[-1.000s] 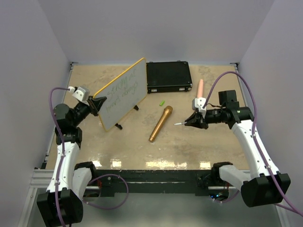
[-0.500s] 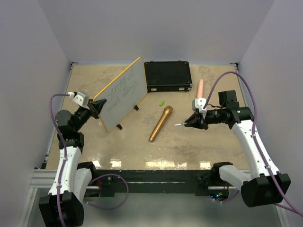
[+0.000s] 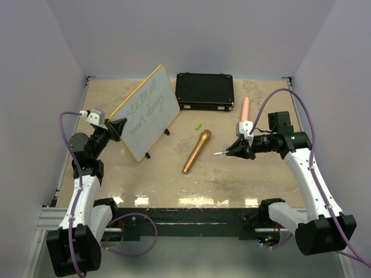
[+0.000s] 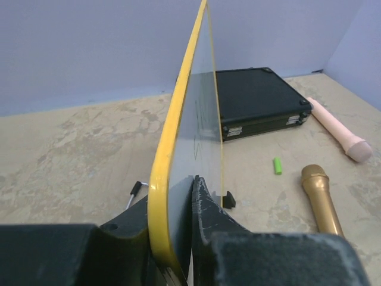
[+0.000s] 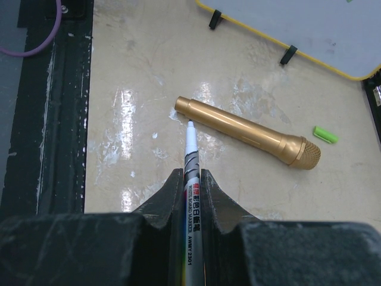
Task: Write a sentence on the whiteboard
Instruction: Put down the whiteboard on the whiteboard stand.
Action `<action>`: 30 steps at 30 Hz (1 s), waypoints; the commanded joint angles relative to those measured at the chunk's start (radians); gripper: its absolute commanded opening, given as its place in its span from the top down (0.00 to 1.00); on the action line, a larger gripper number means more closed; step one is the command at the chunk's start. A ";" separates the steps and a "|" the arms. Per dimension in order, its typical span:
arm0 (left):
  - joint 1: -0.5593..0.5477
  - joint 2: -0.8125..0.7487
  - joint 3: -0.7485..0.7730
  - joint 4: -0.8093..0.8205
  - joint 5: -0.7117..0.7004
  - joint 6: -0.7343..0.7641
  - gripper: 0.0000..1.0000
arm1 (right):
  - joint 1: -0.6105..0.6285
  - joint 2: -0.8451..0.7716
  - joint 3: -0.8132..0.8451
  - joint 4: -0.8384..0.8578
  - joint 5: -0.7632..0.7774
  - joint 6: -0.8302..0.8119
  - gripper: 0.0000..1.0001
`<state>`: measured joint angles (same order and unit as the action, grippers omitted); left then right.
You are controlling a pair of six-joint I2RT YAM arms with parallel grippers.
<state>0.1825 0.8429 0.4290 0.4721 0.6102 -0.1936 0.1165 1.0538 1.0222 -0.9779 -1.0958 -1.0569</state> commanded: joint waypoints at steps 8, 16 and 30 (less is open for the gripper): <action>0.061 0.079 -0.076 -0.187 -0.572 0.444 0.75 | -0.003 -0.017 0.018 -0.027 -0.047 -0.034 1.00; 0.061 0.051 -0.075 -0.197 -0.593 0.442 0.67 | -0.003 -0.014 0.021 -0.034 -0.050 -0.043 1.00; 0.061 0.044 -0.081 -0.201 -0.609 0.441 0.58 | -0.003 -0.011 0.019 -0.036 -0.052 -0.043 1.00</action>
<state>0.1955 0.8555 0.3943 0.4240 0.2684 -0.0879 0.1165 1.0515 1.0222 -1.0031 -1.1141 -1.0863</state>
